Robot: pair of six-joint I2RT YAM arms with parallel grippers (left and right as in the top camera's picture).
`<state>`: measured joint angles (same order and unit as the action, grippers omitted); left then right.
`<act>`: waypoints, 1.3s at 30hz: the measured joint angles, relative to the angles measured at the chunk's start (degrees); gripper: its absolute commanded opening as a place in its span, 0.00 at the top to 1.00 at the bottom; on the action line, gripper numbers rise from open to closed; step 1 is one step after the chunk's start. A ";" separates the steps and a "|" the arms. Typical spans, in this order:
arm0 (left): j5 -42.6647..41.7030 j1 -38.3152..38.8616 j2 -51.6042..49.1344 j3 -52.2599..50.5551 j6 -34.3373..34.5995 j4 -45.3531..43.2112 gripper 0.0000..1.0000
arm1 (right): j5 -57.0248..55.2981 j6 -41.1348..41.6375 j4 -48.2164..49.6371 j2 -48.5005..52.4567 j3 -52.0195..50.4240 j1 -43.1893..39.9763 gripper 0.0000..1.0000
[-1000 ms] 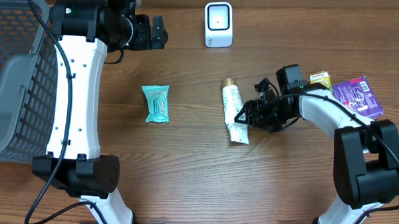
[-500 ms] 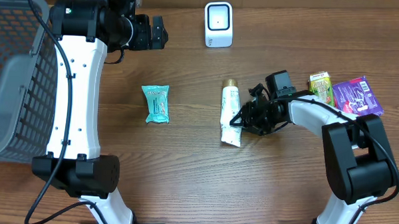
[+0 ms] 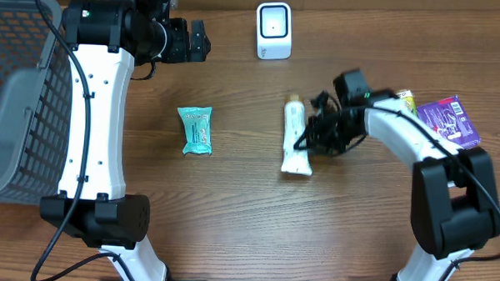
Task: Scan the item barcode
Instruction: 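Lift the Pantene tube and hold it against the white scanner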
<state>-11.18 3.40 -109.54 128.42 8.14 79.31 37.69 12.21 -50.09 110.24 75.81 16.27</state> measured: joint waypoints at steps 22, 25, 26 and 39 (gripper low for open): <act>0.00 0.00 0.00 0.00 -0.02 0.00 0.00 | -8.94 -14.88 -11.41 -12.96 14.25 0.11 0.96; 0.00 0.00 0.00 0.00 -0.02 0.00 0.00 | -10.60 -15.67 -11.37 -12.98 14.25 0.83 0.96; 0.00 0.00 0.00 0.00 -0.02 0.00 0.00 | -11.21 -15.74 -11.26 -12.98 14.25 1.14 0.96; 0.00 0.00 0.00 0.00 -0.02 -0.02 0.00 | -58.88 -21.38 14.05 -12.44 14.19 9.84 0.96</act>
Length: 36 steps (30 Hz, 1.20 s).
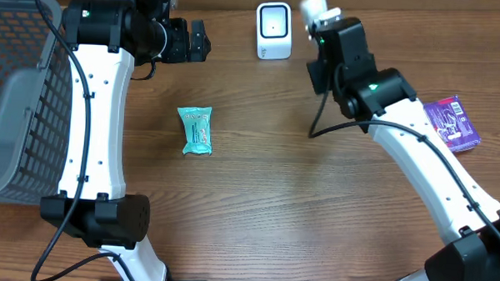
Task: Scan the item barcode
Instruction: 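Lift the Pantene tube and hold it against the white scanner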
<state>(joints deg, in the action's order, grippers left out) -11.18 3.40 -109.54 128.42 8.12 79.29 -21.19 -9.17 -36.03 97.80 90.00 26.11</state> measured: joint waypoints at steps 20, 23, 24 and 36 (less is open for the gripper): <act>0.00 0.00 0.00 0.00 0.00 0.07 0.00 | -23.87 -58.29 59.80 27.39 0.37 1.05 0.96; 0.00 0.00 0.00 0.00 0.00 0.02 0.01 | -23.08 -61.37 62.82 29.66 0.37 1.05 0.96; 0.00 0.00 0.00 0.00 0.00 0.02 0.00 | -22.49 -62.31 64.13 30.71 0.37 1.05 0.96; 0.00 0.00 0.00 0.00 0.00 0.02 0.00 | -18.01 -65.44 72.24 38.80 0.37 1.05 0.96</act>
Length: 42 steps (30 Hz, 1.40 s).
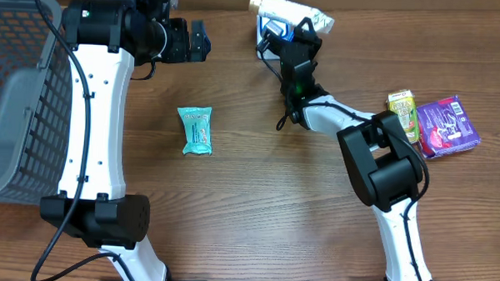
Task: Scan the item barcode
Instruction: 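Lift the Pantene tube and hold it against the white scanner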
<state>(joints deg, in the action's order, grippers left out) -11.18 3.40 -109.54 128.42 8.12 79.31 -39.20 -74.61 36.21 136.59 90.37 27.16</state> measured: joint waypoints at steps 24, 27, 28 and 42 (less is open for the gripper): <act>0.00 0.00 0.00 0.00 0.00 0.00 0.00 | 1.66 1.60 0.59 0.96 0.00 -0.96 0.96; 0.00 0.00 0.00 0.00 0.00 0.00 0.00 | 2.60 2.34 0.61 0.96 0.00 -1.46 0.96; 0.00 0.00 0.00 0.00 0.00 0.00 0.00 | 3.06 2.49 0.59 0.96 0.00 -1.64 0.96; 0.00 0.00 0.00 0.00 0.00 0.02 0.01 | 5.95 3.08 -4.94 5.62 10.01 -2.80 0.96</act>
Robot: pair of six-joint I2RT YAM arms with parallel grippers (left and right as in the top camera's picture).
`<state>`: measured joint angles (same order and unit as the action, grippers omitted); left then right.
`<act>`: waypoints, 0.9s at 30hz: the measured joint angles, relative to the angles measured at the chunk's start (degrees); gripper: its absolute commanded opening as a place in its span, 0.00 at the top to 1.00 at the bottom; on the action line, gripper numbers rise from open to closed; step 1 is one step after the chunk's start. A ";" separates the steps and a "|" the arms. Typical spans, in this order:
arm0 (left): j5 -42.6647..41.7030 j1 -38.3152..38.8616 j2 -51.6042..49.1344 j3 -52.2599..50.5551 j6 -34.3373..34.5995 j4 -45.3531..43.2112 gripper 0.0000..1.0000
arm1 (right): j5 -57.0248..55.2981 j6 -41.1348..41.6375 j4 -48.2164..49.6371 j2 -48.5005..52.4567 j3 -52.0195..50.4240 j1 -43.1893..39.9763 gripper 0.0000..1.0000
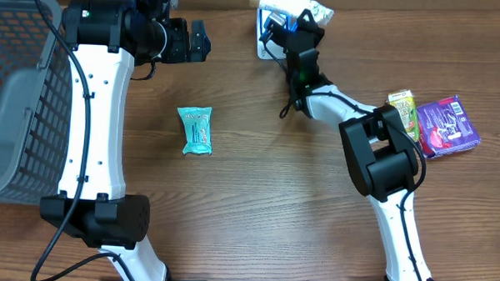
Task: Scan the item barcode
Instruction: 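Lift the Pantene tube and hold it against the white scanner, then place the Pantene tube beside the drink box at right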
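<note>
My right gripper [295,22] is shut on a white tube [290,2] with a tan cap. It holds the tube crosswise at the table's far edge, right above the white barcode scanner [265,46], which the gripper partly hides. My left gripper [203,40] hangs open and empty to the left of the scanner, well apart from it.
A teal packet [196,129] lies left of the middle. A green-yellow juice box [404,109] and a purple packet [449,122] lie at the right. A grey mesh basket [18,99] fills the left edge.
The tube and my right gripper have shifted slightly toward the far edge, still over the scanner. The left arm has not moved.
My right gripper was down at the tube lying in the middle of the table. Then the tube was off the table, held upright just right of the scanner. Later it lay crosswise over the scanner, where it stays now.
</note>
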<state>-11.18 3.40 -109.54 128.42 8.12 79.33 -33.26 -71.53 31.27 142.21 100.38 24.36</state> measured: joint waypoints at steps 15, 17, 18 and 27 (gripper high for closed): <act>0.00 0.00 0.00 0.00 0.00 -0.02 0.01 | -2.19 -0.22 -1.86 0.15 0.22 -0.87 0.96; 0.00 0.00 0.00 0.00 0.00 -0.02 0.00 | -3.39 -0.09 -2.89 0.15 0.24 -0.35 0.96; 0.00 0.00 0.00 0.00 0.00 -0.02 0.00 | -3.89 0.24 -4.39 0.09 0.39 0.00 0.96; 0.00 0.00 0.00 0.00 0.00 -0.02 0.00 | -5.40 16.48 -39.34 -13.88 0.46 2.91 0.96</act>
<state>-11.18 3.40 -109.54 128.42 8.12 79.31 -38.65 -55.05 -8.08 128.33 100.84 27.27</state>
